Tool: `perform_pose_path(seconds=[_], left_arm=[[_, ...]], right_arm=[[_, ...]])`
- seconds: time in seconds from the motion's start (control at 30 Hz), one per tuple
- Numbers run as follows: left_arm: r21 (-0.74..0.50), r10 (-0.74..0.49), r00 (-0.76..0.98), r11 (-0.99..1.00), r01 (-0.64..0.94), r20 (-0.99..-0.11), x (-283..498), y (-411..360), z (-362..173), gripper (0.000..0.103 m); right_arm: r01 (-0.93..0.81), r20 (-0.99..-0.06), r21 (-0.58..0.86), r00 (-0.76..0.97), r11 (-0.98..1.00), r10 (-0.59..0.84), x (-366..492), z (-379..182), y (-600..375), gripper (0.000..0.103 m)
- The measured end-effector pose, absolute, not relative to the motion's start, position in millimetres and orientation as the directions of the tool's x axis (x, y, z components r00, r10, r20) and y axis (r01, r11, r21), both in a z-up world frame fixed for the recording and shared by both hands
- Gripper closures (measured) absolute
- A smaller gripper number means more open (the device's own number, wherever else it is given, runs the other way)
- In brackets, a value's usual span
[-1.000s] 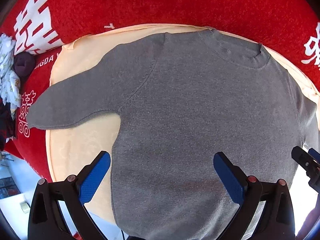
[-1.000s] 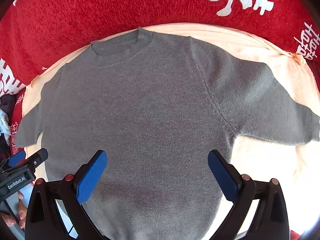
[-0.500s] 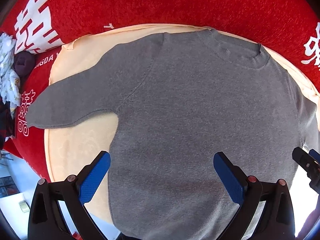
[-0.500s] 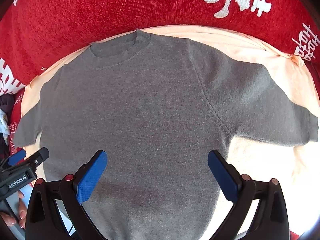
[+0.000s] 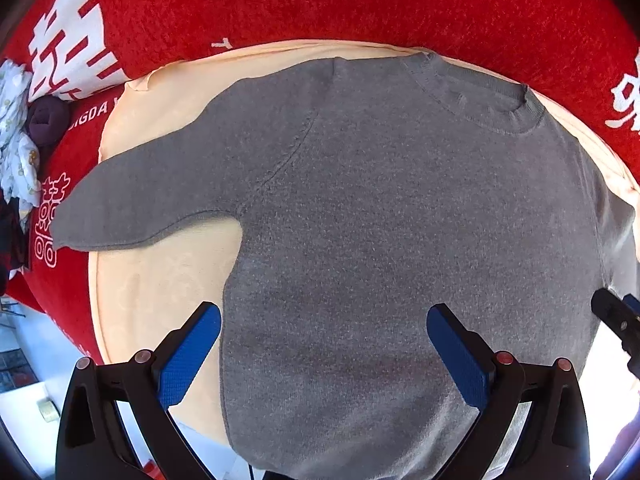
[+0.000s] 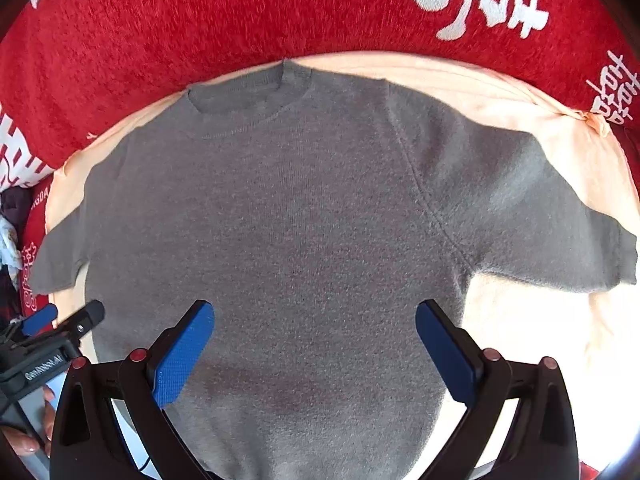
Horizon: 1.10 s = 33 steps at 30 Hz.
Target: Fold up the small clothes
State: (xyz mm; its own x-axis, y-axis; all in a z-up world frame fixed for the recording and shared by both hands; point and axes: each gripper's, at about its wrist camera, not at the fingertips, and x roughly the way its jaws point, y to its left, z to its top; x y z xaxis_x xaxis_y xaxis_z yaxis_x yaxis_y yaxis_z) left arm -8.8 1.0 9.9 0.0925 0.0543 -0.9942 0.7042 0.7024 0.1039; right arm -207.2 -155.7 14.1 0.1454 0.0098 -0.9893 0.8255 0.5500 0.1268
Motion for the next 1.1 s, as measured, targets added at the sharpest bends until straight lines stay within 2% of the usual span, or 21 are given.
perform_pose_path(seconds=[1.1], left_arm=[[0.092, 0.039, 0.091, 0.705, 0.703, -0.995, 1, 5, 6, 0.000]], right_arm=[[0.846, -0.990, 0.107, 0.137, 0.523, -0.018, -198, 23, -155, 0.002]])
